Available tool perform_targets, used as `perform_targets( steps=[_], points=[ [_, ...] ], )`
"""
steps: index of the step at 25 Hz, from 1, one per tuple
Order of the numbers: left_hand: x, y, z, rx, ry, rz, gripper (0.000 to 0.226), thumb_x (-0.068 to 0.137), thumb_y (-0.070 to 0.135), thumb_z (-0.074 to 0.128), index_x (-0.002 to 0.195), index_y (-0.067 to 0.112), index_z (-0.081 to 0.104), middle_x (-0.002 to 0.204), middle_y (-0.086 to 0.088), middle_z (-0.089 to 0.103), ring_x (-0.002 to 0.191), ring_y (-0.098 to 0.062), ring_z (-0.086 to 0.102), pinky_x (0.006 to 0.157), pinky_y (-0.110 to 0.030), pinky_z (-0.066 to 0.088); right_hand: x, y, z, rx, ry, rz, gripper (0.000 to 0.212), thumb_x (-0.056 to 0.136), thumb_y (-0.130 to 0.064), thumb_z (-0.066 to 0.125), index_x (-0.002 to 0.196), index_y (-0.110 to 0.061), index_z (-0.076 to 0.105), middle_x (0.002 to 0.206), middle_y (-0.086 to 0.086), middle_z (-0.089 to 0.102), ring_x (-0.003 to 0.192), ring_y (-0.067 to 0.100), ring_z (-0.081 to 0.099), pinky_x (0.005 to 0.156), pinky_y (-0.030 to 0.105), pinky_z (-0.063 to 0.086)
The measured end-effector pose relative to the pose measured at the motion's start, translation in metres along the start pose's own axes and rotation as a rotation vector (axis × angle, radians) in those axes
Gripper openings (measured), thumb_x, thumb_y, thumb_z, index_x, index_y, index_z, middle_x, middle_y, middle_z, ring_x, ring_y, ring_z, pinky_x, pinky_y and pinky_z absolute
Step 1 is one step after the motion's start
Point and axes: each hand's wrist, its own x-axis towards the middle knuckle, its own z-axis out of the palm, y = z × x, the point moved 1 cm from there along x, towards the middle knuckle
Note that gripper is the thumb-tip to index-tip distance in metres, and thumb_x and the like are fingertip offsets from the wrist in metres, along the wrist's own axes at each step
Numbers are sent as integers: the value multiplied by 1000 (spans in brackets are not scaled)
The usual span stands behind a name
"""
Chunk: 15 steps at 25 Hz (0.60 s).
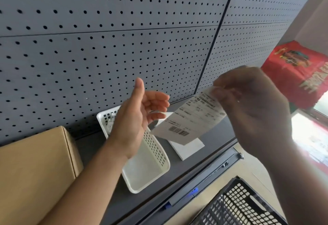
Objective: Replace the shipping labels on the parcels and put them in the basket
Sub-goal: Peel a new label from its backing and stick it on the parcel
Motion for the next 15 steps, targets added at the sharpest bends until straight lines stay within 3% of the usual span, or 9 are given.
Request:
perform_targets(
  steps=[2,5,7,11,15],
  points=[
    [-16,31,-7,188,-123,111,69,92,70,35,94,15,78,93,-8,74,86,-17,66,77,-28,56,3,5,14,35,-87,54,24,91,-3,66,96,-26,59,93,-12,64,86,0,63,77,10,47],
    [-34,48,-15,438,-175,141,40,80,60,67,93,24,78,88,1,74,79,-11,66,72,-25,55,9,9,33,83,-196,88,25,91,-6,67,97,-30,61,92,-13,66,84,8,65,75,19,52],
    [-41,49,-22,500,-140,159,26,78,49,81,91,28,76,86,2,74,76,-16,66,70,-33,57,12,6,47,92,-244,64,24,91,-7,68,99,-29,61,92,-14,66,85,9,66,76,20,53],
    [-51,48,-49,491,-15,159,21,74,40,82,91,30,73,81,6,70,71,-12,63,67,-29,54,20,-4,76,176,-321,42,23,91,-9,69,99,-29,63,92,-15,67,89,9,67,79,18,52],
    [-69,53,-77,473,117,163,13,78,31,79,87,24,75,80,0,72,75,-17,67,74,-36,59,24,-17,107,227,-404,-5,19,90,-13,68,103,-27,65,94,-17,68,94,11,68,83,16,50]
  ],
)
